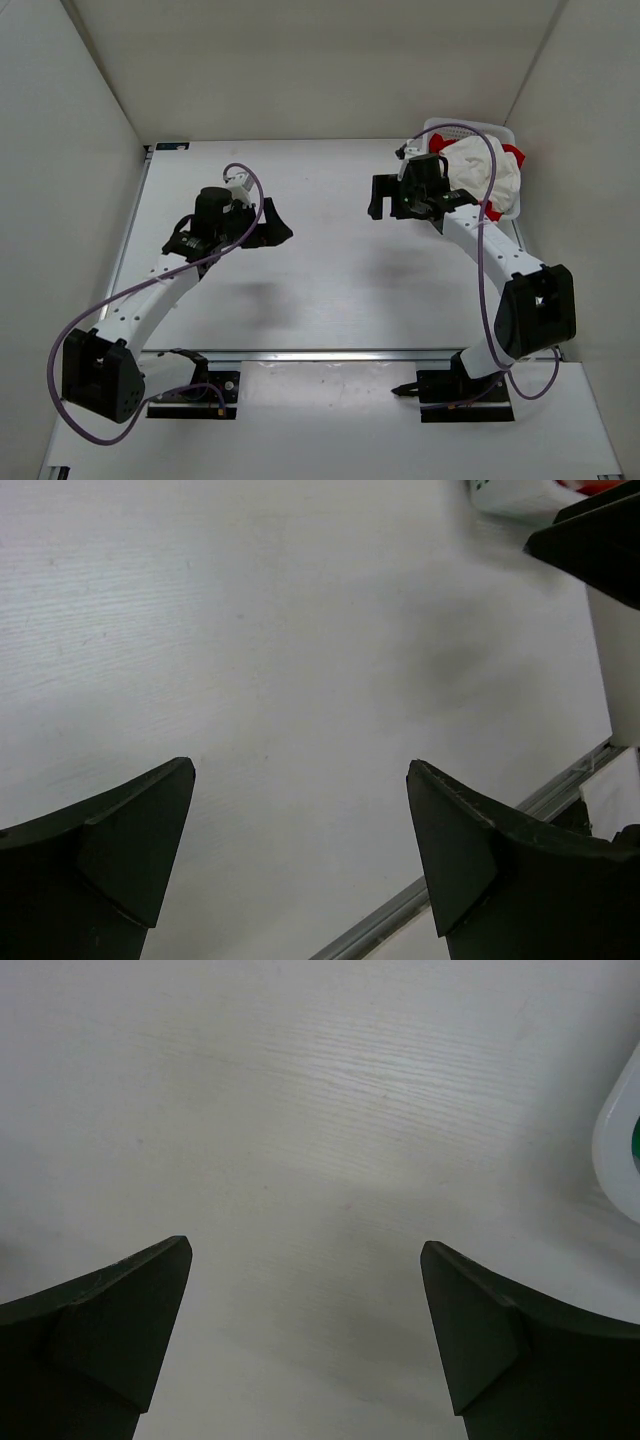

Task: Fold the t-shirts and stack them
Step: Grab crumpled tshirt from bin with the right arm, then move the tshirt to the center of the board

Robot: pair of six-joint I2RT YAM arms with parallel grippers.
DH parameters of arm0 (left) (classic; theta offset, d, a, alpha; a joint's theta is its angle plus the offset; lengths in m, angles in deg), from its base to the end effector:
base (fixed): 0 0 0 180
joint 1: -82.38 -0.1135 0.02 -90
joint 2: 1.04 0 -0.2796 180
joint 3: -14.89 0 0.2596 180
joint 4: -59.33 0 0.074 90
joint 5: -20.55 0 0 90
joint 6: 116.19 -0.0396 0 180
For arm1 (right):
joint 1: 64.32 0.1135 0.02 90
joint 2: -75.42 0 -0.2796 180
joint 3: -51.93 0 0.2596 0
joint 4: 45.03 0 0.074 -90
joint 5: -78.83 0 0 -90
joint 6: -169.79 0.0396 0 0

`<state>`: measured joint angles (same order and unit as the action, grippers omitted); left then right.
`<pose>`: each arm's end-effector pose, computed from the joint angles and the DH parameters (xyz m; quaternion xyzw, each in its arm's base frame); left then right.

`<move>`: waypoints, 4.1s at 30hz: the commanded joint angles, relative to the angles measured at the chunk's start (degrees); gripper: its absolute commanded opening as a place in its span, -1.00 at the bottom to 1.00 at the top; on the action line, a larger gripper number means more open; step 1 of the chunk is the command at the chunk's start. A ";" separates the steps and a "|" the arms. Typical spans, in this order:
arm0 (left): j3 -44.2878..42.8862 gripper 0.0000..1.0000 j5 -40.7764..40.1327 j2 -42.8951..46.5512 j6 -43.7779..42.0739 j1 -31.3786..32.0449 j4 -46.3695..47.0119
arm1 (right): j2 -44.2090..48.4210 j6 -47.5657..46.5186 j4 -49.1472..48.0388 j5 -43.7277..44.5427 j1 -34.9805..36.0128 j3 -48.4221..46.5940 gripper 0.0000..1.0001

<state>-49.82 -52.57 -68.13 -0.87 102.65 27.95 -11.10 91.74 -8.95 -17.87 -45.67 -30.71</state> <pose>0.2433 -0.1021 0.2981 0.0307 0.8746 -0.3000 0.3796 0.3291 0.1160 0.3022 -0.0775 0.9016 0.1625 0.3933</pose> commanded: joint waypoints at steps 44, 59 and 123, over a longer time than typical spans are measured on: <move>3.28 0.08 18.27 -6.73 2.72 -4.54 5.10 | -30.72 -5.09 2.77 13.47 -26.65 -33.20 -0.25; 2.31 0.07 16.61 -5.95 3.41 -3.66 5.19 | -7.64 -0.52 -2.76 4.06 -27.19 -33.99 -0.99; 23.32 -0.58 -2.73 -1.20 9.84 8.21 3.17 | 6.99 17.94 -30.71 -6.84 9.21 35.53 -0.05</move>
<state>-25.93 -57.13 -69.95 9.09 111.29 28.67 -2.60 108.50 -33.50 -23.69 -35.55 4.61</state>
